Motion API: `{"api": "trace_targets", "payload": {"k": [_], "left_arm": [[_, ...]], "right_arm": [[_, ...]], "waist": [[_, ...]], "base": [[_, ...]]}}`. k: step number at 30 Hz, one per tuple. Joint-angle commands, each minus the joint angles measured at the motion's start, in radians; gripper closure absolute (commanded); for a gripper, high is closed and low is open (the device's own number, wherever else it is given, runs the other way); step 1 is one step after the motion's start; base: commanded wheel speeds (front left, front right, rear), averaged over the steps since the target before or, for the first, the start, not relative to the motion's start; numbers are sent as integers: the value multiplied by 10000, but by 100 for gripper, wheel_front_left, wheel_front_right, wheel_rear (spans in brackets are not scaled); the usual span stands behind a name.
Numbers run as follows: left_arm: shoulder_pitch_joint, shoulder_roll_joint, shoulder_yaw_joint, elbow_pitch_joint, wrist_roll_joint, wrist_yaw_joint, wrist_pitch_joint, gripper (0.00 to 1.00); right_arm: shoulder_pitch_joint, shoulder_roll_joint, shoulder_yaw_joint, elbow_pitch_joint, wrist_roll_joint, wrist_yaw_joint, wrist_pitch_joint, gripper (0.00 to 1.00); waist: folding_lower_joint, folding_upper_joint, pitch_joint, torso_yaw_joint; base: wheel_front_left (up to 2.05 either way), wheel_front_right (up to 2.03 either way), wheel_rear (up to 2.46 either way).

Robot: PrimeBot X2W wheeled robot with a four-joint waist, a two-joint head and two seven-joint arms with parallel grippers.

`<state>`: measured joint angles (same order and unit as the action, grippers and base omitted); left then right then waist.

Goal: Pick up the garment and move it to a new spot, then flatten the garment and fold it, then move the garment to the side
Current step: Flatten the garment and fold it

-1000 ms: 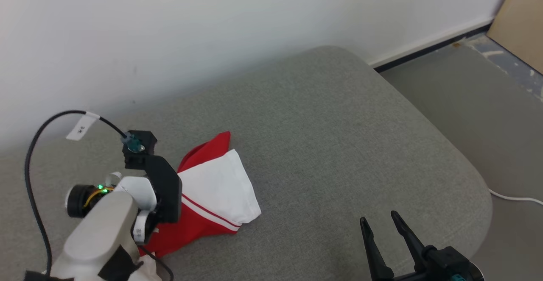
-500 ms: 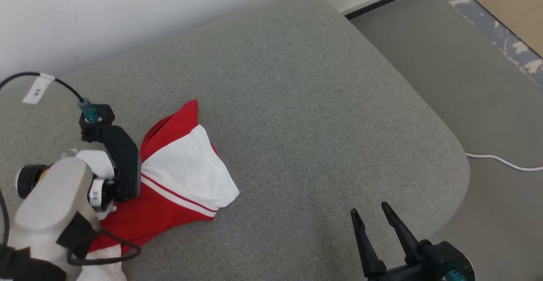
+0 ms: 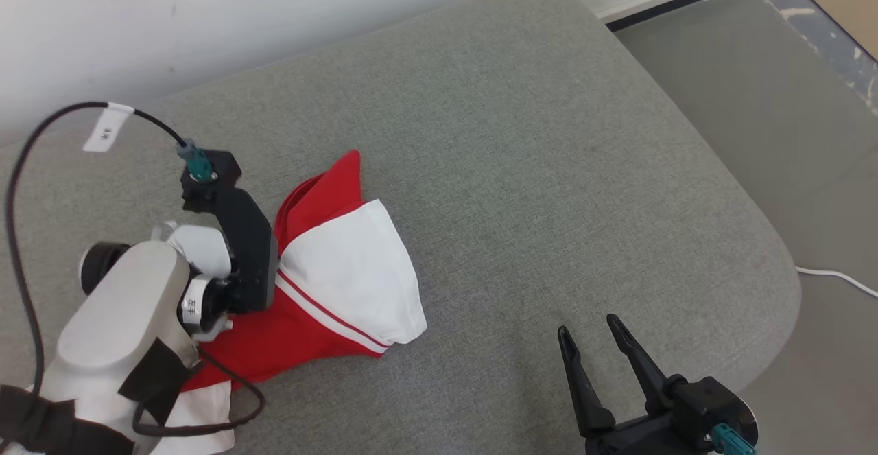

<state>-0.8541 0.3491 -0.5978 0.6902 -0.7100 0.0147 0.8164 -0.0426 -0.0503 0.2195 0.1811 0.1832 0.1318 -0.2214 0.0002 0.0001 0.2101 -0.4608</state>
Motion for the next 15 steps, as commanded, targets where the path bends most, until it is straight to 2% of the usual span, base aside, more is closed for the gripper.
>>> {"api": "trace_targets", "payload": {"k": [1,5,10,15], "left_arm": [[12,76,83,-171,208,136,-339,0],[-239,282,2,-446,642,414,-963,0],[115,201,-155,-569,214,228,9,0],[546,417,-304,-560,343,458,123,0]], "right_arm": [[-73,-1,31,33,51,-22,-60,0],[-78,-1,21,68,-6,-22,-38,0],[62,1,-57,65,-73,-22,-59,0],[-115,-3,166,13,64,-22,-82,0]], "waist": [[-2,-1,-74,67],[-2,-1,-155,67],[-2,-1,-213,78],[-2,-1,58,-99]], "base": [[0,0,0],[0,0,0],[0,0,0],[0,0,0]]}}
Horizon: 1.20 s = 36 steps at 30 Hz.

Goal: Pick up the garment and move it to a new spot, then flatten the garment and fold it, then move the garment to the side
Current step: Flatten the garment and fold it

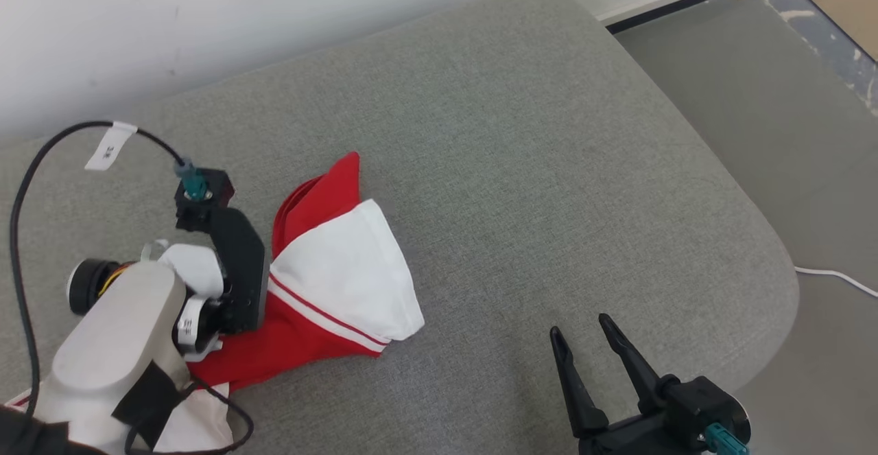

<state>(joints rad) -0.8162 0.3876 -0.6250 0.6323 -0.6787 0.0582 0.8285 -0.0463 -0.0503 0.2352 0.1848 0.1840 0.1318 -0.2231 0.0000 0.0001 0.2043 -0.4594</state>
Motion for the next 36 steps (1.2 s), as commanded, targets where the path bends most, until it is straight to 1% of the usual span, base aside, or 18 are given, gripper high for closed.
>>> {"api": "trace_targets", "payload": {"k": [1,3,4,5,6,7,8,9,13,16,20,23,27,30,31,32,33,36], "left_arm": [[233,74,-53,48,17,26,85,0],[388,124,-70,124,-88,23,211,0],[440,131,-91,134,-113,-21,247,11],[478,120,-110,140,-151,-77,290,49],[524,97,-144,152,-214,-100,362,57],[559,56,-175,152,-289,-183,453,83],[559,56,-175,152,-289,-183,453,83],[607,12,-210,166,-354,-225,590,100],[692,-26,-343,63,-420,-341,927,100],[596,-140,-272,-209,-429,-379,565,100],[121,-457,121,-663,-300,-268,-909,100],[-113,-840,319,-769,-416,-423,-1796,100],[-617,-1460,536,-961,-476,-681,-2991,100],[-1079,-2073,722,-1151,-533,-841,-3983,100],[-1275,-2265,760,-1218,-544,-930,-4308,100],[-1482,-2487,729,-1360,-528,-1133,-4663,100],[-1671,-2690,833,-1480,-609,-1192,-5098,100],[-2288,-3056,937,-1835,-677,-1470,-6294,100]], "right_arm": [[-106,-4,18,-20,42,-22,-53,0],[-117,-4,-40,-11,7,-22,-67,0],[-115,1,-69,0,-10,-22,-74,0],[-104,2,-96,9,-23,-22,-79,0],[-92,2,-126,25,-28,-22,-74,0],[-87,-1,-148,41,-30,-22,-80,0],[-87,-1,-148,41,-30,-22,-80,0],[-83,-1,-173,56,-32,-22,-86,0],[-132,4,-74,81,46,-22,-61,0],[-139,-4,-34,137,76,-22,-36,0],[-140,-3,11,223,60,-22,5,0],[-145,-1,46,289,2,-22,40,0],[-45,-3,53,316,-78,-22,130,0],[89,-3,10,311,-130,-22,205,0],[117,-3,-9,299,-164,-22,237,0],[142,-3,-28,287,-192,-22,266,0],[180,-1,-36,272,-204,-22,268,0],[300,-3,-39,220,-253,-22,363,0]], "waist": [[0,-1,180,-164],[0,-1,256,-221],[0,-1,281,-236],[0,-1,300,-244],[0,-1,309,-243],[0,-1,308,-234],[0,-1,308,-234],[0,-1,298,-217],[0,-1,175,-106],[0,-1,29,0],[0,-1,-200,94],[0,-1,-460,91],[0,-1,-797,26],[0,-1,-1064,-28],[0,-1,-1132,-41],[0,-1,-1208,-54],[0,-1,-1269,-68],[0,-1,-1411,-102]], "base": [[0,0,0],[0,0,0],[0,0,0],[0,0,0],[0,0,0],[0,0,0],[0,0,0],[0,0,0],[0,0,0],[0,0,0],[0,0,0],[0,0,0],[0,0,0],[0,0,0],[0,0,0],[0,0,0],[0,0,0],[0,0,0]]}}
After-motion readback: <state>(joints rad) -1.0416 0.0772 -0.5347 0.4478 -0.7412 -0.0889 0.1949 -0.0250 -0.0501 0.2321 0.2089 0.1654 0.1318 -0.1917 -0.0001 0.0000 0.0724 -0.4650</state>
